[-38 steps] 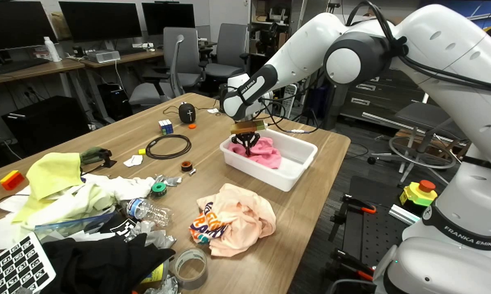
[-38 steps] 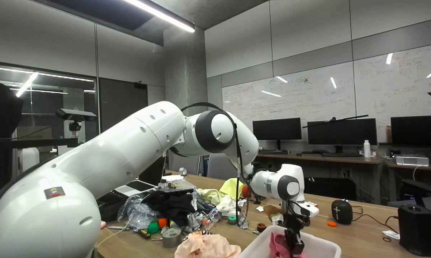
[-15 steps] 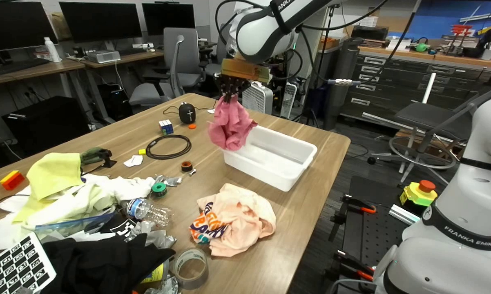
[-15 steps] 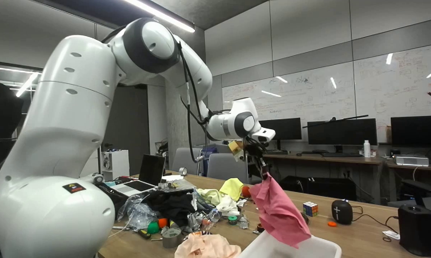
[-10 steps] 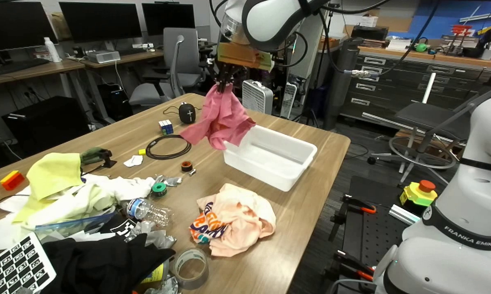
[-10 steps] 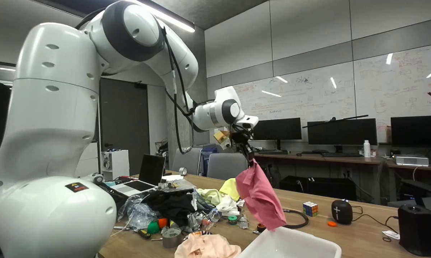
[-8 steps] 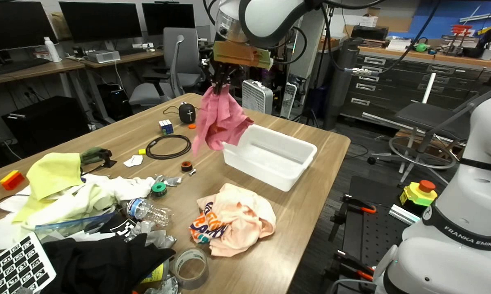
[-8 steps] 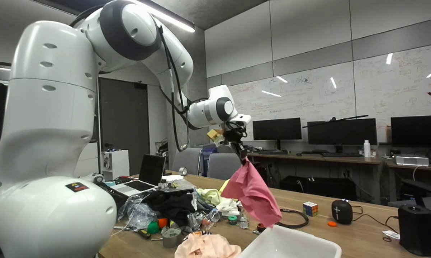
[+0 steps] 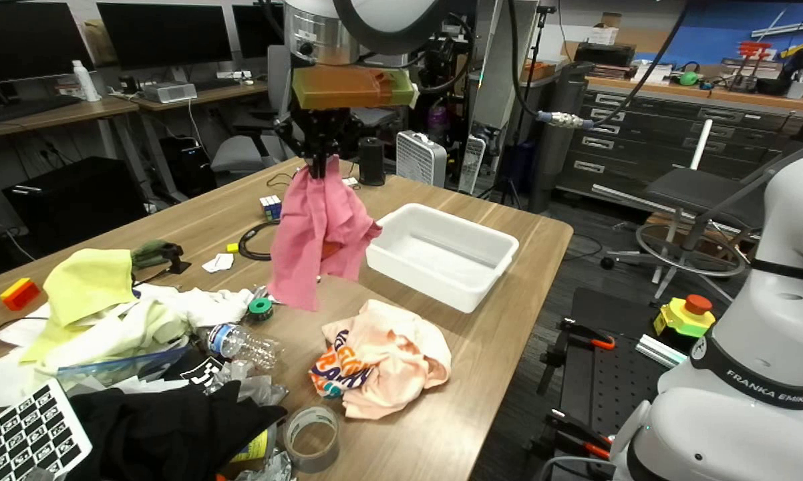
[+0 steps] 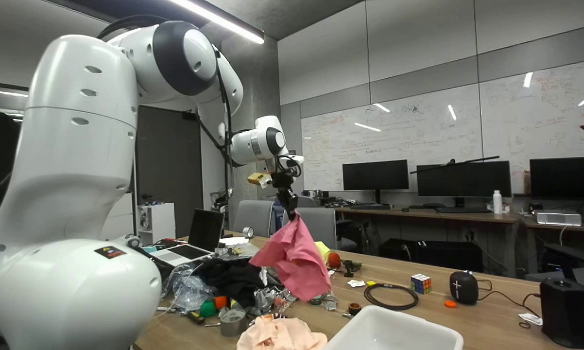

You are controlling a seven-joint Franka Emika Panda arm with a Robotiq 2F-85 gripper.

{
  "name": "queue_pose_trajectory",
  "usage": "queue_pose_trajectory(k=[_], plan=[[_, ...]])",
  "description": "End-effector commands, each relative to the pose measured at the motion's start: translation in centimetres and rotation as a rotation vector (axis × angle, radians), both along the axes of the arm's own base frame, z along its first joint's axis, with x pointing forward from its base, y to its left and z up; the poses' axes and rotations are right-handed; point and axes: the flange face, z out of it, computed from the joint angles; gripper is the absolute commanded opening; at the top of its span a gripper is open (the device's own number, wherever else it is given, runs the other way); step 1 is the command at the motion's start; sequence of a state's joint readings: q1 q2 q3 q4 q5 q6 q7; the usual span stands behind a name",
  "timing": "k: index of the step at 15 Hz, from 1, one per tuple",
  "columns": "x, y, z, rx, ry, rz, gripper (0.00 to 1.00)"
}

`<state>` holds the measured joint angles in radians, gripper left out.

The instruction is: Remove the clothes from the white bowl and put them on the table

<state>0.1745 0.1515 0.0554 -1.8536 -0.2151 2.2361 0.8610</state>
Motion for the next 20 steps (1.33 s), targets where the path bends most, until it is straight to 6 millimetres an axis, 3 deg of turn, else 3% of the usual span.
queue_pose_trajectory(k=[1, 2, 6, 11, 15, 20], plan=[[1.5, 1.9, 0.9, -0.023, 0.009, 0.058, 0.32], [1.6, 2.0, 0.7, -0.024, 0.010, 0.063, 0.34], [1.1, 1.1, -0.9, -0.026, 0.055, 0.082, 0.62], [-1.7, -0.7, -5.1, 0.091, 0.298, 0.145, 1.00], [-5.4, -2.7, -8.0, 0.158, 0.443, 0.174, 1.00], [-8.8, -5.1, -9.2, 0.204, 0.403, 0.104, 1.00]])
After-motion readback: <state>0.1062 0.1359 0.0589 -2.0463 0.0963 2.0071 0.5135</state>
